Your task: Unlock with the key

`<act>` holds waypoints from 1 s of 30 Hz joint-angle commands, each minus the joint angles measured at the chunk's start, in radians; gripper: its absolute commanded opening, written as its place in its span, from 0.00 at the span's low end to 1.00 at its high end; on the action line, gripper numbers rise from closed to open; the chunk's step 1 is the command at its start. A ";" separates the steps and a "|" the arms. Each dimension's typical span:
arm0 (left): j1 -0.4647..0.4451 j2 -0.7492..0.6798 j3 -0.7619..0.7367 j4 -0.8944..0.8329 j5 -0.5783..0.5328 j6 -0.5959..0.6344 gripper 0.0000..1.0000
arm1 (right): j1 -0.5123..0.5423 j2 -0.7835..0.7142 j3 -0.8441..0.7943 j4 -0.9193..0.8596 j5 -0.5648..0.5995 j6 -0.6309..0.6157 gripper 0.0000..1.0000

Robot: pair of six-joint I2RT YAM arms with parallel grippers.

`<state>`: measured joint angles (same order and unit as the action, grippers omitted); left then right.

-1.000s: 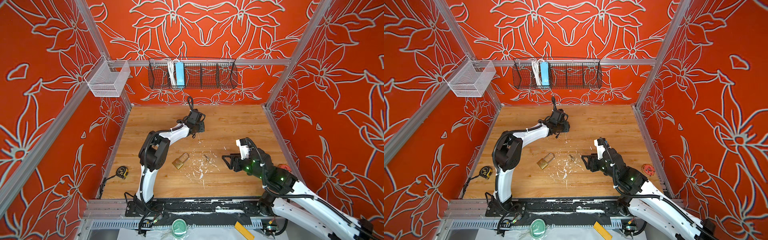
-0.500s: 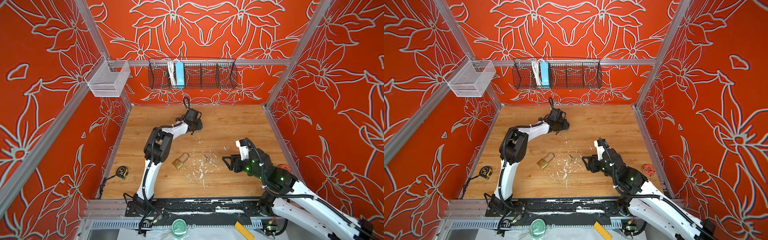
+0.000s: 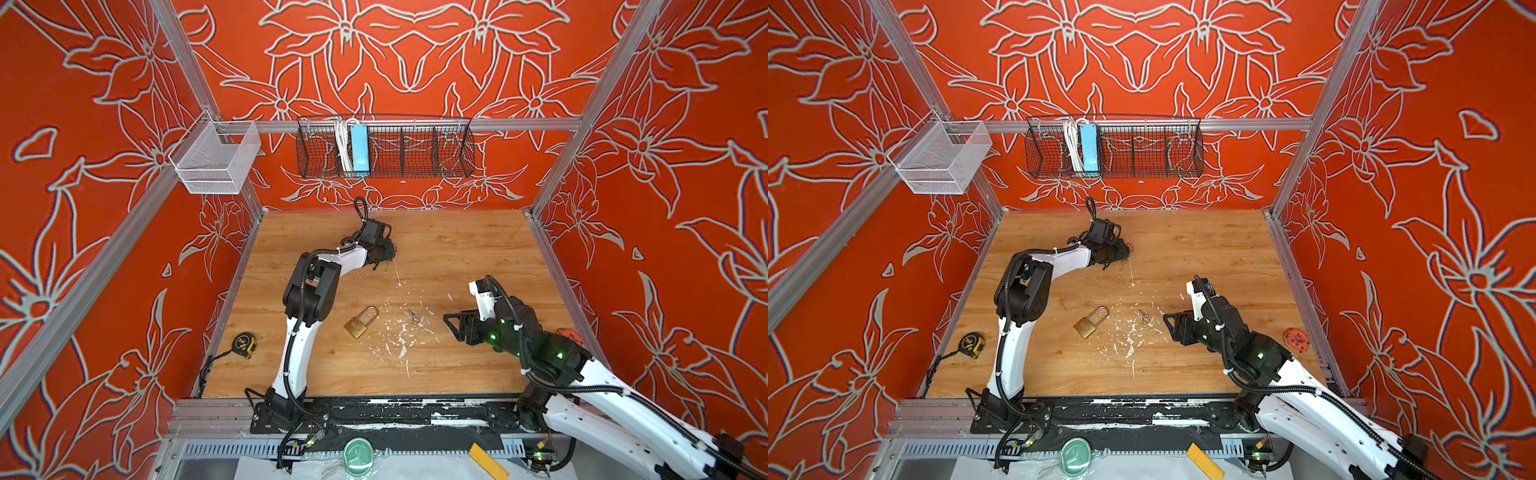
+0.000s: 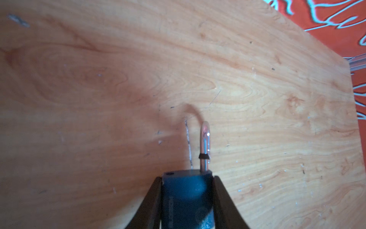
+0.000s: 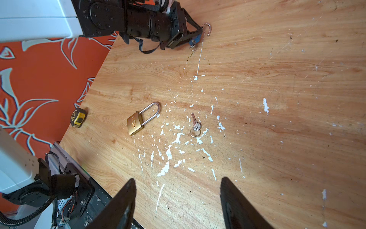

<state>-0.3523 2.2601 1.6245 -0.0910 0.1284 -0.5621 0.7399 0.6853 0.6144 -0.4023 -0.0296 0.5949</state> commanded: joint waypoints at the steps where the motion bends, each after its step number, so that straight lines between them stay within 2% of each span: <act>1: 0.012 0.008 -0.018 0.020 -0.010 0.017 0.00 | -0.006 0.003 0.025 0.033 0.014 0.004 0.68; 7: 0.015 -0.005 -0.009 -0.041 -0.079 0.064 0.00 | -0.005 0.021 0.033 0.036 0.008 -0.004 0.68; 14: 0.013 0.082 0.212 -0.411 -0.294 0.087 0.00 | -0.006 0.008 0.038 -0.006 0.032 -0.015 0.69; 17: 0.013 0.106 0.266 -0.488 -0.340 0.091 0.00 | -0.006 -0.016 0.031 -0.032 0.052 -0.012 0.69; 20: 0.016 0.131 0.311 -0.543 -0.371 0.094 0.00 | -0.008 -0.035 0.017 -0.041 0.069 -0.007 0.70; 25: 0.019 0.164 0.363 -0.589 -0.354 0.093 0.00 | -0.007 -0.035 0.035 -0.059 0.060 -0.013 0.70; 28: 0.021 0.162 0.357 -0.584 -0.341 0.090 0.07 | -0.008 -0.054 0.034 -0.073 0.062 -0.009 0.70; 30: 0.024 0.161 0.353 -0.583 -0.334 0.086 0.17 | -0.009 -0.074 0.027 -0.087 0.066 -0.006 0.71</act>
<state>-0.3393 2.3932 1.9785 -0.5972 -0.1982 -0.4725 0.7383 0.6392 0.6220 -0.4557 0.0120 0.5869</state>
